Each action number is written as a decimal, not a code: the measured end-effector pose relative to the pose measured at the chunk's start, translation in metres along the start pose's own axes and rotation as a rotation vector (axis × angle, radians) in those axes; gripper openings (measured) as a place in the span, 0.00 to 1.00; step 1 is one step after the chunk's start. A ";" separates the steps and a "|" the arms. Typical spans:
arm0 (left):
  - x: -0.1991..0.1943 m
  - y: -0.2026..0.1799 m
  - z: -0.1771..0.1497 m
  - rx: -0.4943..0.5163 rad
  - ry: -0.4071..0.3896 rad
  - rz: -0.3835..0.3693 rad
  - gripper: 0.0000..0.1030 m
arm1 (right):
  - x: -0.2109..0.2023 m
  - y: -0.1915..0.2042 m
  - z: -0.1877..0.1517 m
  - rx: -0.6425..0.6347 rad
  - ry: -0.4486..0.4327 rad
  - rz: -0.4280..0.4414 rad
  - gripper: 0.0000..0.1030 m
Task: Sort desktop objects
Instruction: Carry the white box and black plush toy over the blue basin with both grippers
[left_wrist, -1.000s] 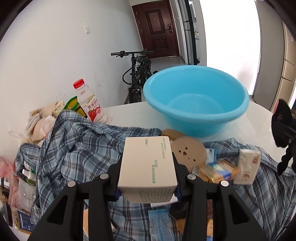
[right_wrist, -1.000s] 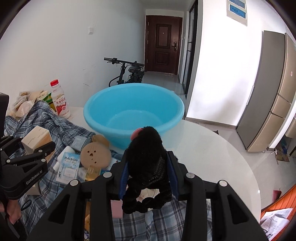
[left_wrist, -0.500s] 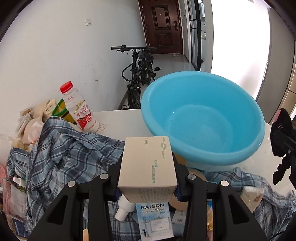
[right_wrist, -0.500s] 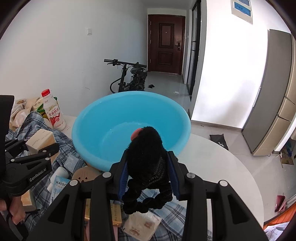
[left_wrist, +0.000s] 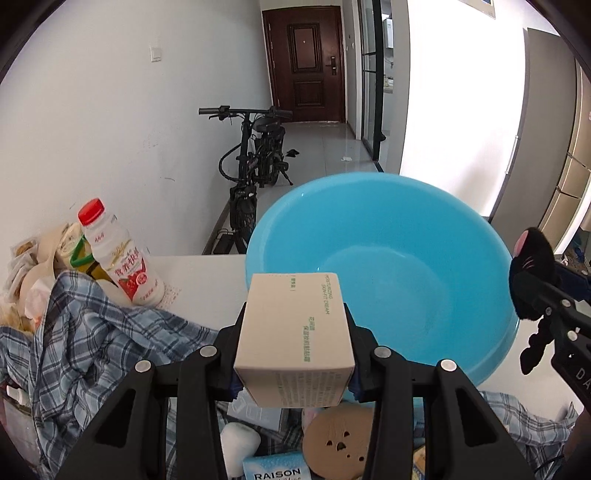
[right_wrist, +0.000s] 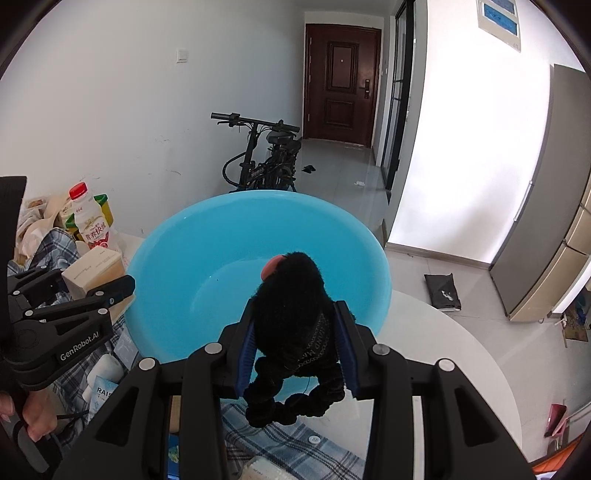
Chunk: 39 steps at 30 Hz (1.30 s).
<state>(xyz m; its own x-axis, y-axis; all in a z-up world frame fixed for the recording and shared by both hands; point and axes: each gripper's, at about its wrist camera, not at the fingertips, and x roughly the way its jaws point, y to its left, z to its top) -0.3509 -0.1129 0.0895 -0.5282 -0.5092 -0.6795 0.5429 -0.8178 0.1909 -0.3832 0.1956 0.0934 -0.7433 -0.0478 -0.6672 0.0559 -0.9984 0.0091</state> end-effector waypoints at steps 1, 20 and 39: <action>0.001 -0.001 0.003 0.001 0.000 0.004 0.43 | 0.002 -0.001 0.002 0.002 0.004 0.003 0.36; 0.046 -0.009 0.037 -0.022 0.097 0.089 0.43 | 0.045 -0.017 0.033 0.018 0.097 0.021 0.36; 0.118 -0.030 0.048 0.069 0.257 -0.025 0.43 | 0.087 -0.023 0.042 0.035 0.183 0.027 0.36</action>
<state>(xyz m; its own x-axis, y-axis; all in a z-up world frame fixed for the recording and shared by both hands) -0.4605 -0.1614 0.0381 -0.3525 -0.4113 -0.8406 0.4811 -0.8501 0.2142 -0.4768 0.2130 0.0662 -0.6079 -0.0715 -0.7908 0.0489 -0.9974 0.0526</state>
